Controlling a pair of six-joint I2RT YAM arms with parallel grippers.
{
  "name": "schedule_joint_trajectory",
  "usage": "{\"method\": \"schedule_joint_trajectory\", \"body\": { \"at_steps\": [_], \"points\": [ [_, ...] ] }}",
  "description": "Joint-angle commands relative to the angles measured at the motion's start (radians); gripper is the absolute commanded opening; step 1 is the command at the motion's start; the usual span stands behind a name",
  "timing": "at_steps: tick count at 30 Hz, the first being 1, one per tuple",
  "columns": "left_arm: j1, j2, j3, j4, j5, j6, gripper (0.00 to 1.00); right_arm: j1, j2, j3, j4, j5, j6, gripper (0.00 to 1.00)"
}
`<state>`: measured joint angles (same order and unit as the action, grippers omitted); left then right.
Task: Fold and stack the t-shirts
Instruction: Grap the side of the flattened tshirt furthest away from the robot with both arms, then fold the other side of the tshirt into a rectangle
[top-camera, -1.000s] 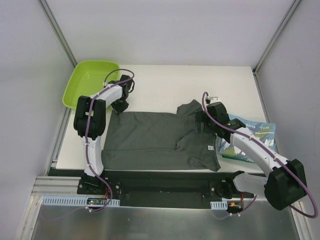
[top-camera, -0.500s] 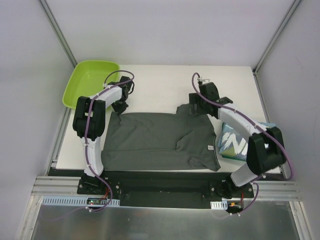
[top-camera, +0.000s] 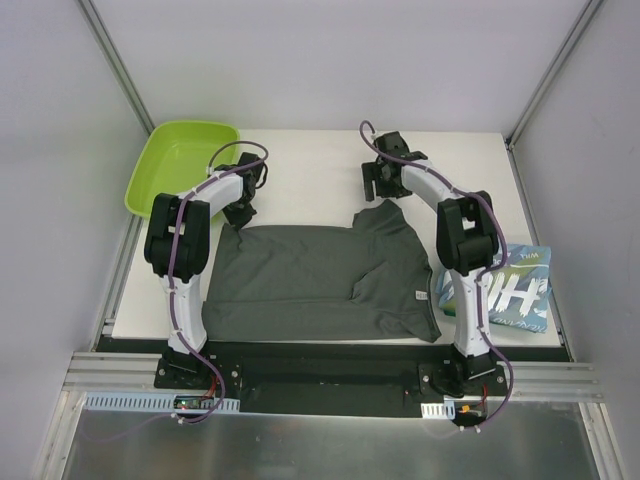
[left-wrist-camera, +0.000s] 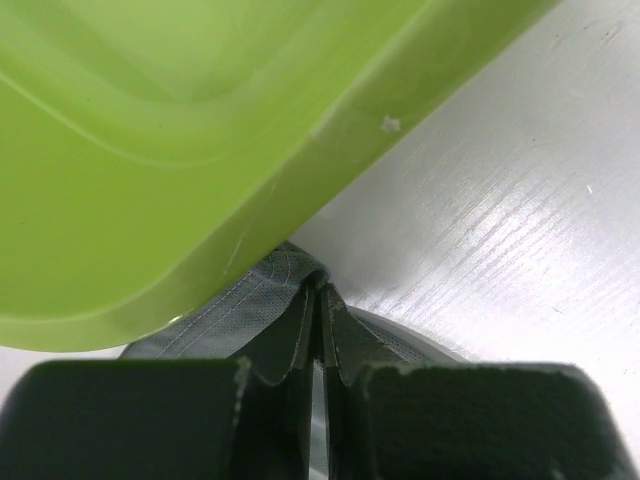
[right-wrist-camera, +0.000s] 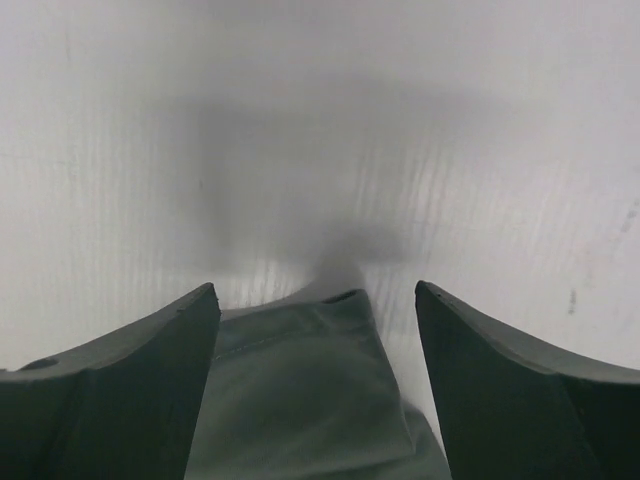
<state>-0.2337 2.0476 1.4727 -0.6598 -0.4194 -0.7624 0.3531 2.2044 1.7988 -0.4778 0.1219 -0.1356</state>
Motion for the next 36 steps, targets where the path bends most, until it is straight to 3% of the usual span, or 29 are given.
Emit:
{"method": "schedule_joint_trajectory", "body": {
  "at_steps": [1,8,13,15,20,28,36],
  "points": [
    [0.010,0.003,-0.034,-0.023,0.054,0.015,0.00,0.001,0.057,0.083,-0.136,-0.041,-0.042,0.79],
    [0.010,0.005,-0.031,-0.020,0.050,0.029,0.00,-0.011,0.064,0.057,-0.140,-0.050,-0.056,0.56],
    [0.010,0.006,-0.025,-0.021,0.057,0.038,0.00,-0.020,0.064,0.051,-0.127,-0.059,-0.068,0.33],
    [0.008,0.008,-0.019,-0.021,0.060,0.043,0.00,-0.026,0.071,0.066,-0.124,-0.076,-0.079,0.19],
    [0.010,0.014,0.029,-0.023,0.064,0.060,0.00,-0.051,0.071,0.097,-0.079,-0.165,-0.113,0.01],
    [0.010,0.000,0.110,-0.024,0.065,0.086,0.00,-0.077,-0.009,0.108,0.008,-0.324,-0.188,0.01],
    [0.008,-0.058,0.049,-0.023,0.113,0.075,0.00,-0.077,-0.225,-0.177,0.119,-0.445,-0.210,0.01]
  ]
}}
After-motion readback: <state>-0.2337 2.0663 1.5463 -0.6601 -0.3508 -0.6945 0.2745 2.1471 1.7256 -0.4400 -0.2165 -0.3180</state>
